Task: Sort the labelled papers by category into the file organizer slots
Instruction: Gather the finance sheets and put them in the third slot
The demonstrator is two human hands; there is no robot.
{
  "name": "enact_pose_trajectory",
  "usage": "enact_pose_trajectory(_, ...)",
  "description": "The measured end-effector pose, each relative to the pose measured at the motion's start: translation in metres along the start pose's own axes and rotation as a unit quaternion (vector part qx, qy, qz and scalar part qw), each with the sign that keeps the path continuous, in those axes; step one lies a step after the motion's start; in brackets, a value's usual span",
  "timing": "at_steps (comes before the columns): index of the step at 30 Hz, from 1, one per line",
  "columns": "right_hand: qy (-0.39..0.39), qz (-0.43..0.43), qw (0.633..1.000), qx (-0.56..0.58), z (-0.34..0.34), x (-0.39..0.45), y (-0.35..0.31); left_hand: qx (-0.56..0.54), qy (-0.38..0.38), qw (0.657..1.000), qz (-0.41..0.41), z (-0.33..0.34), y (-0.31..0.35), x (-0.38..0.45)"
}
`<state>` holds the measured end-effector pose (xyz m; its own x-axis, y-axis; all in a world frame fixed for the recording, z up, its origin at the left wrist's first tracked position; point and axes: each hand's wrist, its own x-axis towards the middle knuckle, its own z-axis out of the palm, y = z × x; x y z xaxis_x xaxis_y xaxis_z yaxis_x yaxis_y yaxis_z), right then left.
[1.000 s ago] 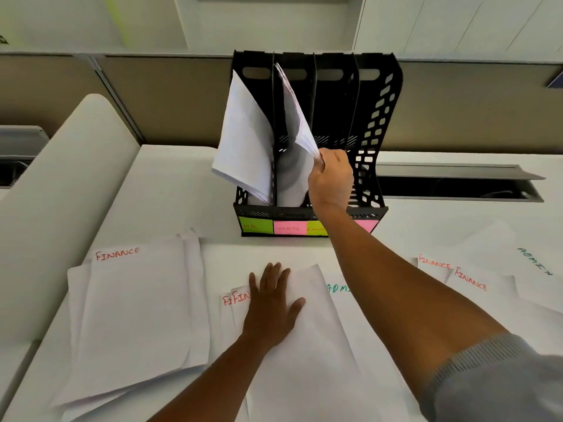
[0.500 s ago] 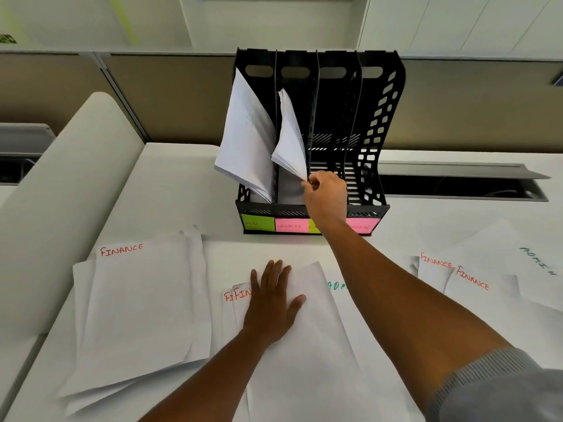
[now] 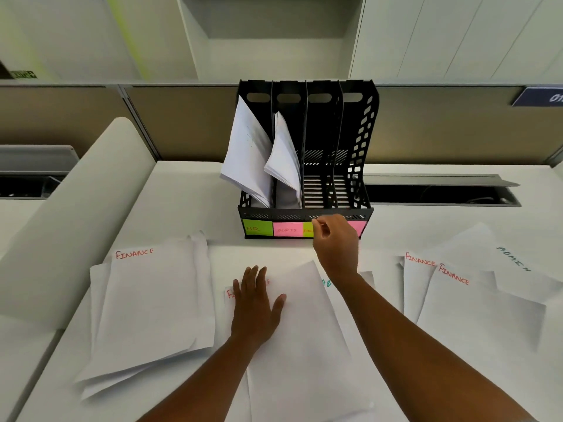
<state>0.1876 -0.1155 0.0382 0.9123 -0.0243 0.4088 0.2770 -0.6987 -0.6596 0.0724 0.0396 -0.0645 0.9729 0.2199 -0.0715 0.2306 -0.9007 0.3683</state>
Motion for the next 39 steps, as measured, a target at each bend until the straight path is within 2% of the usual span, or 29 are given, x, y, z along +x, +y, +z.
enact_pose_trajectory(8,-0.088,0.104,0.99,-0.043,-0.012,-0.07,0.025,-0.039,0.018,0.995,-0.094,-0.013,-0.005,-0.037)
enact_pose_trajectory(13,-0.225,0.184,0.947,-0.137,-0.019,-0.103,0.042,-0.077,0.043,0.99,-0.114,-0.015,-0.009,-0.057)
enact_pose_trajectory(19,-0.305,0.227,0.91,-0.169,-0.029,-0.129,0.05,-0.101,0.025,0.98,-0.171,-0.015,-0.009,-0.073)
enact_pose_trajectory(26,-0.314,0.269,0.903,-0.114,-0.036,-0.143,0.055,-0.133,0.031,0.963,-0.231,-0.024,-0.001,-0.08)
enact_pose_trajectory(32,-0.338,0.282,0.897,-0.043,-0.038,-0.148,0.057,-0.277,0.054,0.921,-0.268,-0.025,-0.007,-0.08)
enact_pose_trajectory(35,-0.336,0.298,0.893,0.007,-0.039,-0.147,0.058,-0.311,0.054,0.912,-0.261,-0.024,-0.012,-0.079)
enact_pose_trajectory(39,-0.336,0.306,0.89,0.038,-0.037,-0.146,0.056,-0.384,0.114,0.887,-0.23,-0.03,-0.017,-0.077)
